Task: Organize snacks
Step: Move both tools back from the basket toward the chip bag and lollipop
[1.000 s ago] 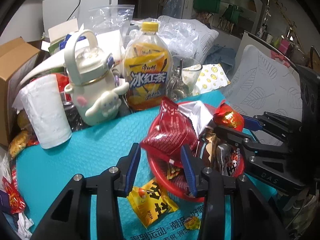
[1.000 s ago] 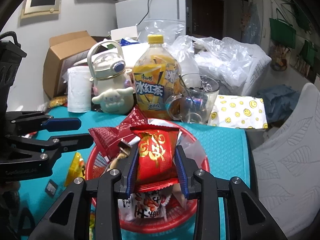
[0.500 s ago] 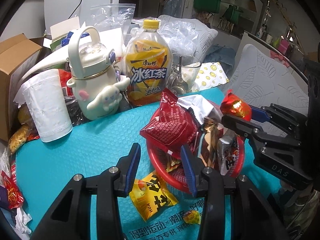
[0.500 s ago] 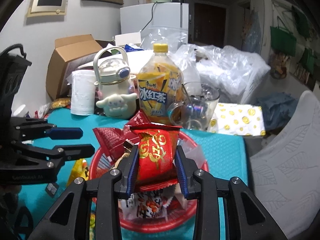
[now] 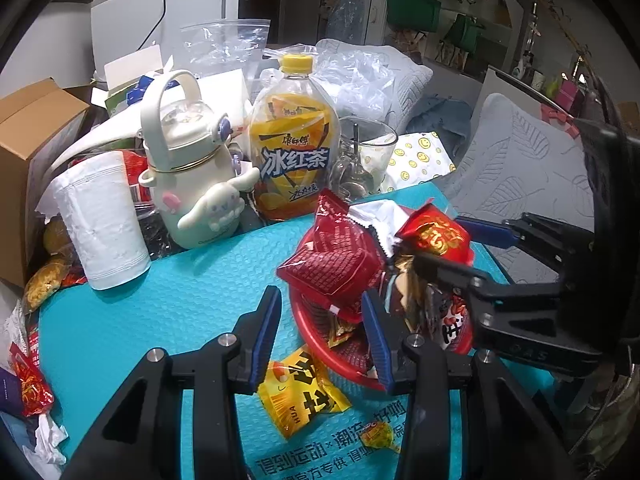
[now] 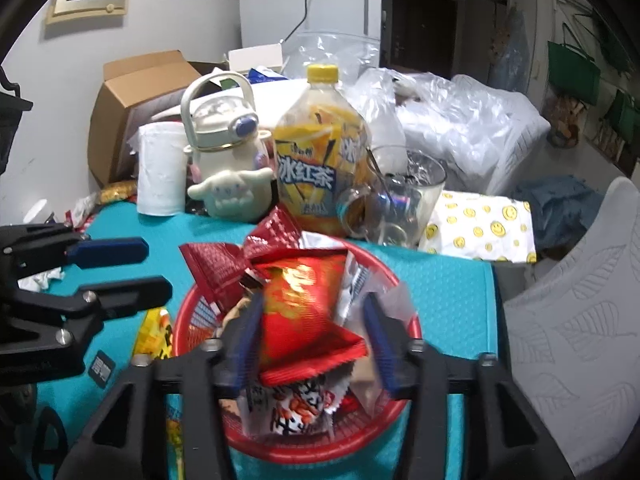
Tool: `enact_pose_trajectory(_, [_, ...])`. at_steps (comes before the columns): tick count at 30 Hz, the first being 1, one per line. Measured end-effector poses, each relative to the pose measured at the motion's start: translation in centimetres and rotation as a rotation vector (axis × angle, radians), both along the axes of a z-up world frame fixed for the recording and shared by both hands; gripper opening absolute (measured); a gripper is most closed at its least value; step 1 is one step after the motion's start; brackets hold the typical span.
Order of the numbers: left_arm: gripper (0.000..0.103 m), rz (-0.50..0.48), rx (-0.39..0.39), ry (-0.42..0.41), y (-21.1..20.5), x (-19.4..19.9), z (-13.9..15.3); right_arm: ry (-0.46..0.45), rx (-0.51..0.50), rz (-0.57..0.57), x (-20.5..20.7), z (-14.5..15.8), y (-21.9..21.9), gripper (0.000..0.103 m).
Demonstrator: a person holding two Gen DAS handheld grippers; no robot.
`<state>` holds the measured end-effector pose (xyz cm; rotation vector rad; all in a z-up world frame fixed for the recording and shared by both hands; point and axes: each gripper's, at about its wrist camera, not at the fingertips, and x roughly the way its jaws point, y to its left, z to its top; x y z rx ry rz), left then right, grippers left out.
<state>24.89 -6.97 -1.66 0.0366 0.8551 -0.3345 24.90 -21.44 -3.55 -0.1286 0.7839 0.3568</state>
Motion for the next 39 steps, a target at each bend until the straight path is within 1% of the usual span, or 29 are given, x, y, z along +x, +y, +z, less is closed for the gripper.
enact_pose_trajectory(2, [0.041, 0.0, -0.004, 0.004, 0.1, 0.0, -0.1, 0.006, 0.023, 0.005, -0.4, 0.0, -0.3, 0.056])
enact_pose_trajectory(6, [0.041, 0.002, -0.008, 0.005, 0.1, -0.1, 0.0, 0.007, 0.023, -0.001, -0.9, 0.1, -0.5, 0.056])
enact_pose_trajectory(13, [0.041, 0.021, -0.005, -0.02, 0.5, -1.1, 1.3, -0.02, 0.038, -0.01, -2.1, 1.7, -0.7, 0.056])
enact_pose_trajectory(21, [0.041, 0.042, 0.013, -0.121, 1.4, -4.6, 5.2, -0.084, 0.061, -0.021, -5.0, 5.2, -0.5, 0.056])
enact_pose_trajectory(29, [0.041, 0.06, 0.03, -0.205, 2.7, -9.2, 8.3, -0.167, 0.067, -0.011, -9.8, 9.2, 0.7, 0.056])
enact_pose_trajectory(30, [0.042, 0.062, 0.032, -0.212, 2.9, -9.7, 8.5, -0.18, 0.066, -0.007, -10.7, 9.7, 1.0, 0.056])
enact_pose_trajectory(31, [0.052, 0.064, 0.033, -0.218, 3.0, -10.3, 8.8, -0.19, 0.066, -0.005, -11.4, 10.1, 1.2, 0.056])
enact_pose_trajectory(32, [0.065, 0.067, 0.03, -0.229, 3.3, -10.9, 9.0, -0.196, 0.066, -0.003, -11.9, 10.3, 1.3, 0.056])
enact_pose_trajectory(34, [0.077, 0.081, 0.025, -0.27, 3.9, -12.6, 9.7, -0.208, 0.07, 0.004, -13.2, 11.0, 1.7, 0.061])
enact_pose_trajectory(35, [0.078, 0.084, 0.028, -0.288, 4.1, -13.3, 10.0, -0.215, 0.074, 0.007, -13.8, 11.2, 1.8, 0.062])
enact_pose_trajectory(38, [0.078, 0.084, 0.039, -0.3, 4.4, -15.2, 10.6, -0.242, 0.08, 0.003, -15.9, 11.8, 2.2, 0.065])
enact_pose_trajectory(39, [0.078, 0.084, 0.038, -0.302, 4.6, -15.6, 10.7, -0.25, 0.084, -0.002, -16.7, 12.0, 2.3, 0.068])
